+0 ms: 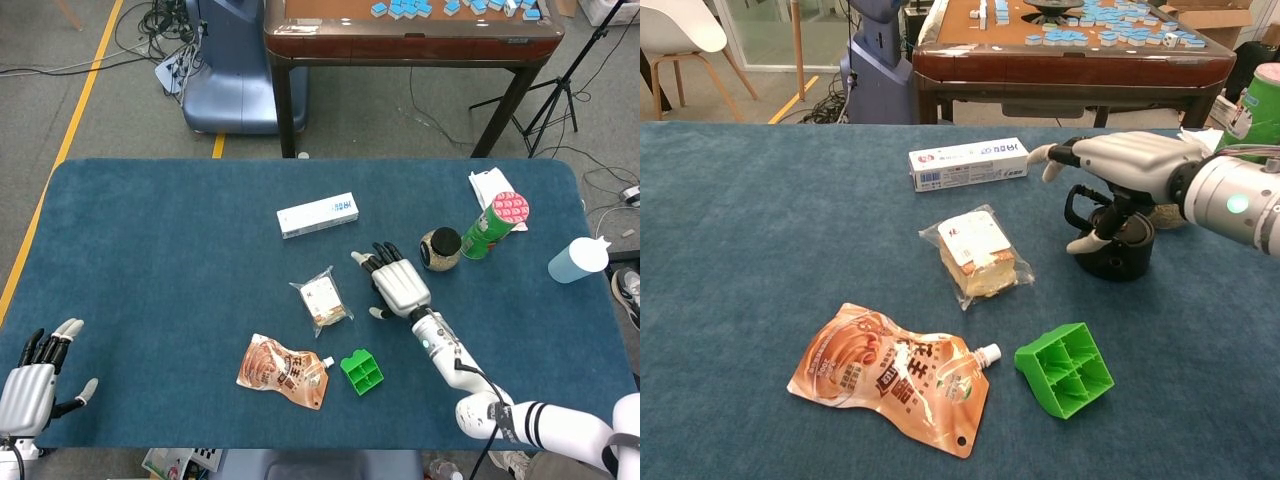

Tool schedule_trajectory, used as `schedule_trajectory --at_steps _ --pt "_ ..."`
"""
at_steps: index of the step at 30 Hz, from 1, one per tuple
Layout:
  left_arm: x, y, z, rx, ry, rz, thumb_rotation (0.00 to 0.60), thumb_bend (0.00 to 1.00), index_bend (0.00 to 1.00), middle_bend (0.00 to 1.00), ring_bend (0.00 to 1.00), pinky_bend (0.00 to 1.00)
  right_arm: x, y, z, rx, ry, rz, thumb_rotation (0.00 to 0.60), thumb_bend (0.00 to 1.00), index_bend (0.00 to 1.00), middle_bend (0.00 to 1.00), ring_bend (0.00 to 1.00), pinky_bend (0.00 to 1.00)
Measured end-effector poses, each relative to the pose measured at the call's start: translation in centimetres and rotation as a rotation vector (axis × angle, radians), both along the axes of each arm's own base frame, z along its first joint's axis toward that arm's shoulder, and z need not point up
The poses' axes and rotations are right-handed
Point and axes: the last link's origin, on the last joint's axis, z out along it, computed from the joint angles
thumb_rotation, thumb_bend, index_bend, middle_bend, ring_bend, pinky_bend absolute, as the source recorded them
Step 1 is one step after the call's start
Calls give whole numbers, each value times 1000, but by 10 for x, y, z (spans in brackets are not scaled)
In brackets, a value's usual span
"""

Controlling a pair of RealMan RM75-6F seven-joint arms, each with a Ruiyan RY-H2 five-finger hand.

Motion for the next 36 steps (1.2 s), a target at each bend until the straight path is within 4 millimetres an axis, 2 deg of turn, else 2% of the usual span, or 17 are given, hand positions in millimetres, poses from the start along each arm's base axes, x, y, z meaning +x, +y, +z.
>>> schedule_trajectory --at_steps 9,19,29,36 --pt "-2 -1 1 2 -1 6 600 247 92 86 124 0 6 -7 -11 25 57 11 600 57 0 336 13 30" --pt "-3 -2 1 -1 0 11 600 247 92 86 124 0 1 -10 -7 16 97 -1 600 30 25 408 82 30" --pt "-4 -2 2 5 5 11 600 247 92 86 124 0 -8 4 24 -24 88 4 600 31 28 452 139 30" --pt "-3 -1 2 4 4 10 600 247 92 86 124 0 -26 27 56 -63 120 19 600 31 28 452 143 30"
